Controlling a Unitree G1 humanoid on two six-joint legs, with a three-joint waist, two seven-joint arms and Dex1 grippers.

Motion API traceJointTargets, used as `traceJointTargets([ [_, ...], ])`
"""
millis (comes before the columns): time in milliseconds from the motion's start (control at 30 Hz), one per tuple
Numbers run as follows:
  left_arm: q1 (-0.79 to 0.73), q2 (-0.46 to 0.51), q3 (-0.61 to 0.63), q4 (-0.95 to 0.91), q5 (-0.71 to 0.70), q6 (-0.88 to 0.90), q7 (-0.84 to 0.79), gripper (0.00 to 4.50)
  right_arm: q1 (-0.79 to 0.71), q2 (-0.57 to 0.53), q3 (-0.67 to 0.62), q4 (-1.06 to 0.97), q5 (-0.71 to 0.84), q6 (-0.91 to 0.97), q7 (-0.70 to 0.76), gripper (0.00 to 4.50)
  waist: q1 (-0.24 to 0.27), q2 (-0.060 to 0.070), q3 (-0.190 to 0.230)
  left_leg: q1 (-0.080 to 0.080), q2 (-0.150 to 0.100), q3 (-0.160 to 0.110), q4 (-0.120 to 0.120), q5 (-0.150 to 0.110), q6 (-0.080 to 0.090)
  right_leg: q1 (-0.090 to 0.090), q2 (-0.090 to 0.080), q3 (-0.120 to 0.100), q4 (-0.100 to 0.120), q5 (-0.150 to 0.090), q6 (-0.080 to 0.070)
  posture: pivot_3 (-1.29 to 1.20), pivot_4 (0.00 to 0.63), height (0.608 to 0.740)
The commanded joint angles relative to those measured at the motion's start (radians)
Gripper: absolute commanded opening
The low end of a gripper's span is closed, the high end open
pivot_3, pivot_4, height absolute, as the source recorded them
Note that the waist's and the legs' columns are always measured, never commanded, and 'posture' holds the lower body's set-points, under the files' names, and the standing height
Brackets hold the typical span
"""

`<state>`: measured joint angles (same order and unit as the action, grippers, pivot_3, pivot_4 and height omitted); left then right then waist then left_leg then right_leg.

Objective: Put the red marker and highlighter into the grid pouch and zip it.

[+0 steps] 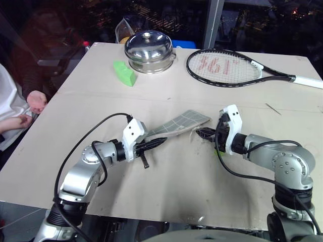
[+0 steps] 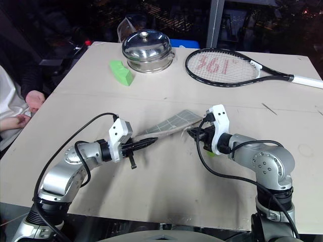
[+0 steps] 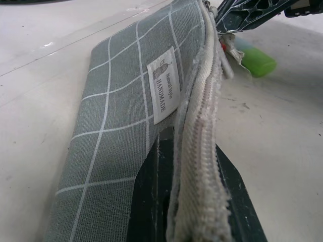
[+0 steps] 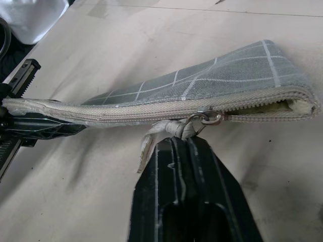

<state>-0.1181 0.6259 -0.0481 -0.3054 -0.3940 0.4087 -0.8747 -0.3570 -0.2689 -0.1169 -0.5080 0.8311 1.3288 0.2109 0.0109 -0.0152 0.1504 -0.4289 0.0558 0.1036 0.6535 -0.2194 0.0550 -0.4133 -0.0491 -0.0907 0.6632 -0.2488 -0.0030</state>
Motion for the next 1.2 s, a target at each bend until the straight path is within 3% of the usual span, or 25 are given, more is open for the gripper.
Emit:
traceJointTargets([
  [33, 0.003, -0.006, 0.013, -0.041, -0.013, 0.0, 0.009, 0.0, 0.001, 0.002, 0.001, -0.018, 0.007, -0.012, 0.0, 0.06, 0.0, 0.0, 0.0, 0.0, 0.0, 0.0, 0.0, 0.0, 0.0, 0.0, 0.0, 0.0, 0.0, 0.0, 0.0, 0.0, 0.15, 0.74],
  [500, -0.008, -0.092, -0.011, -0.088, -0.029, 0.103, 0.099, 0.0, 0.02, 0.04, 0.074, -0.069, 0.051, 0.003, 0.005, 0.06, 0.0, 0.0, 0.0, 0.0, 0.0, 0.0, 0.0, 0.0, 0.0, 0.0, 0.0, 0.0, 0.0, 0.0, 0.0, 0.0, 0.15, 0.74],
  [1200, -0.077, -0.142, -0.075, -0.118, 0.007, 0.176, 0.154, 0.0, -0.033, 0.065, 0.034, -0.059, 0.187, 0.08, 0.005, 0.06, 0.0, 0.0, 0.0, -0.001, 0.0, 0.0, 0.0, 0.0, 0.0, 0.0, 0.0, 0.0, 0.0, 0.0, 0.0, 0.0, 0.15, 0.74],
])
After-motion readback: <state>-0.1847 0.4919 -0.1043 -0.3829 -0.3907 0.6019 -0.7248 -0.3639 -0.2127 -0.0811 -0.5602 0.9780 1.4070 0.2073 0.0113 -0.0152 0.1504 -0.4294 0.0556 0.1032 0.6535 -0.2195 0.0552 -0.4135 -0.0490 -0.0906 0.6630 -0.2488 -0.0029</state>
